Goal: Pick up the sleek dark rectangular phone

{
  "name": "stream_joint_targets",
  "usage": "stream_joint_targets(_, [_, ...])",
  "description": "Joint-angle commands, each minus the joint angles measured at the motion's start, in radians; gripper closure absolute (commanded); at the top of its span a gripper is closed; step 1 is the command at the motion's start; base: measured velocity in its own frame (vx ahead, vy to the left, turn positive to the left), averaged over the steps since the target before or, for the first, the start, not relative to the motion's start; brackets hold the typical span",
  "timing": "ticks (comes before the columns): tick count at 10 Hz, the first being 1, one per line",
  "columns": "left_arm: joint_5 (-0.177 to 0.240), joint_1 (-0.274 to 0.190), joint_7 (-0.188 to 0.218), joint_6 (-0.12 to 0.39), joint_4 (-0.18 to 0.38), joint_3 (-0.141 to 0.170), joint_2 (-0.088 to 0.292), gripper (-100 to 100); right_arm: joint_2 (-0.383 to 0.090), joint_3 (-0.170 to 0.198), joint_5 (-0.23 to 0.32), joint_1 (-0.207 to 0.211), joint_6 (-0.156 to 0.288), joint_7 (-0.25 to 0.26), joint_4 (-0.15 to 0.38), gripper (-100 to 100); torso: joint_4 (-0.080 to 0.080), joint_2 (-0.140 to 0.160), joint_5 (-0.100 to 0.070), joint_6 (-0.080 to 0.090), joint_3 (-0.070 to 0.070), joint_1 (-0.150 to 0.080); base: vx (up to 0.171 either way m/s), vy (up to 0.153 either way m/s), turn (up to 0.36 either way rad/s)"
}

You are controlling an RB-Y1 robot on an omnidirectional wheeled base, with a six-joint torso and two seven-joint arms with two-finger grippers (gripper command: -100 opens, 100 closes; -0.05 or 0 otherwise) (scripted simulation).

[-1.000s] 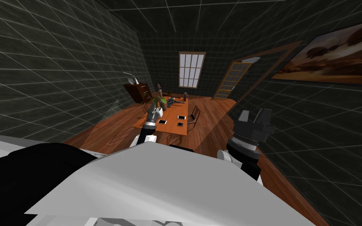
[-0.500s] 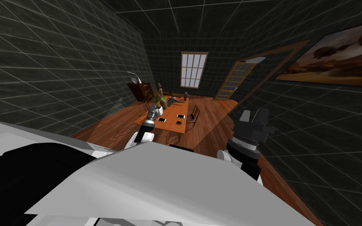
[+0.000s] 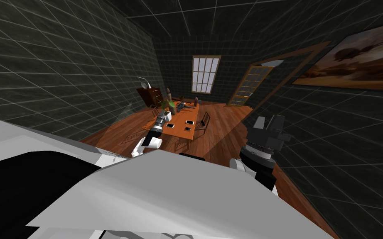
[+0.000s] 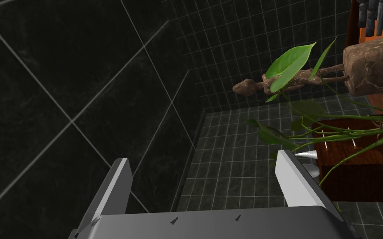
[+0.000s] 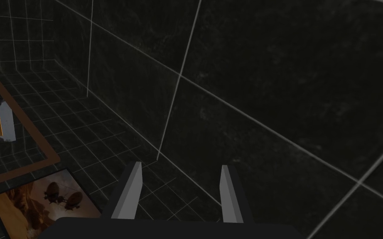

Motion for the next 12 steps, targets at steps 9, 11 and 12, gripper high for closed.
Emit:
stream_joint_targets(9, [0.141,-0.117,-0.030,0.259,0.175,0.098,0.048,-100,0.000,0.000,0.000,0.000,0.000,0.000,0.000,0,0.000,-0.001,0.000,0.000,0.000,-0.001,-0.014,-0.106,0.021])
stream_joint_targets(11, [0.167,-0.138,-0.033,0.305,0.212,0.114,0.053,-100,0.000,0.000,0.000,0.000,0.000,0.000,0.000,0,0.000,-0.002,0.000,0.000,-0.001,0.000,0.002,-0.093,-0.005])
stream_joint_targets(12, [0.167,-0.138,-0.033,0.326,0.212,0.114,0.053,-100,0.000,0.000,0.000,0.000,0.000,0.000,0.000,0,0.000,-0.002,0.000,0.000,-0.001,-0.001,0.003,-0.086,0.000])
